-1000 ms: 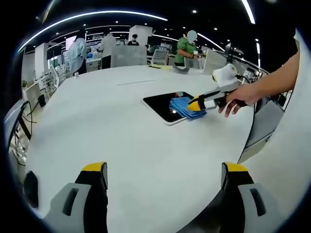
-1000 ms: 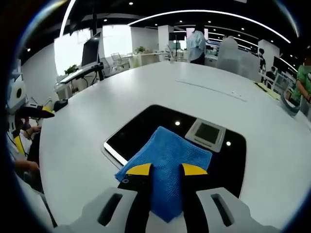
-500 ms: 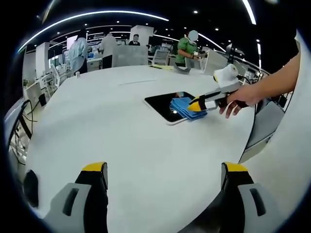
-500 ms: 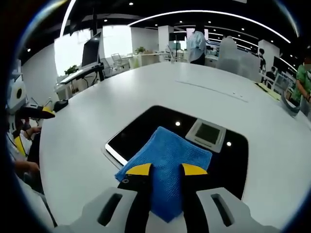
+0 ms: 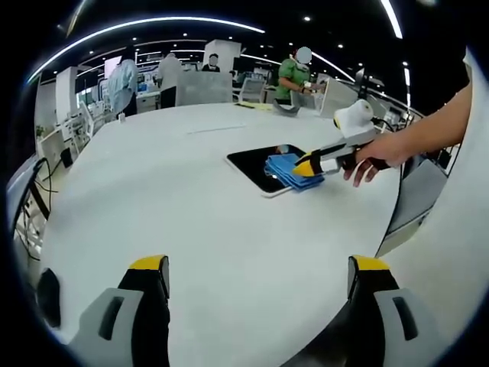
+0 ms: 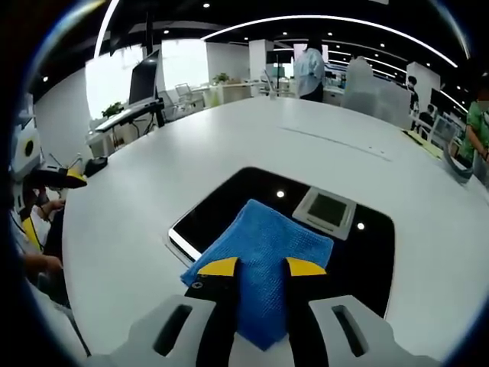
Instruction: Wipe the mirror surface with the cleaning cloth until all visible marks leave the cleaned area.
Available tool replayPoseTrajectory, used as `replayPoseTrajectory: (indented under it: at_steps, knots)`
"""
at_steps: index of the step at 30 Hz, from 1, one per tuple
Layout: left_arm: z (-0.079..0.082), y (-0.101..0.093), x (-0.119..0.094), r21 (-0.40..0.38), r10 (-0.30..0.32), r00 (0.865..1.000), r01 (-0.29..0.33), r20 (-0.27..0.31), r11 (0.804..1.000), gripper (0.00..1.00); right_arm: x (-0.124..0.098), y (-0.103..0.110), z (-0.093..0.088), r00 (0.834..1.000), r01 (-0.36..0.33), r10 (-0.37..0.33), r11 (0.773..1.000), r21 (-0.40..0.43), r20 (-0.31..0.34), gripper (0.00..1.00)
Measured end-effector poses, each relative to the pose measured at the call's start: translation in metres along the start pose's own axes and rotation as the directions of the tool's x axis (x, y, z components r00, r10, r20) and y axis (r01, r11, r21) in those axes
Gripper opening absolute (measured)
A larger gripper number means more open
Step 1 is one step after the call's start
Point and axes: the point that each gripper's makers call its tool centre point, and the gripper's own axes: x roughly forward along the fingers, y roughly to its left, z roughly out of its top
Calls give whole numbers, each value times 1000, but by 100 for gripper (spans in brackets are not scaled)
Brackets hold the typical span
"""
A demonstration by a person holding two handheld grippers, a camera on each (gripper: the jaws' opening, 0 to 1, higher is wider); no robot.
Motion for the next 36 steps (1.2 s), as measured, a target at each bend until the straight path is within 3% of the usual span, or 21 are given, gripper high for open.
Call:
replayPoseTrajectory:
  at_steps: [36]
  knots:
    - [-2,2,-4,-4,8,1000,-8,3,1000,98,8,21,7,1000,-7,7,1000,-28,-30,19]
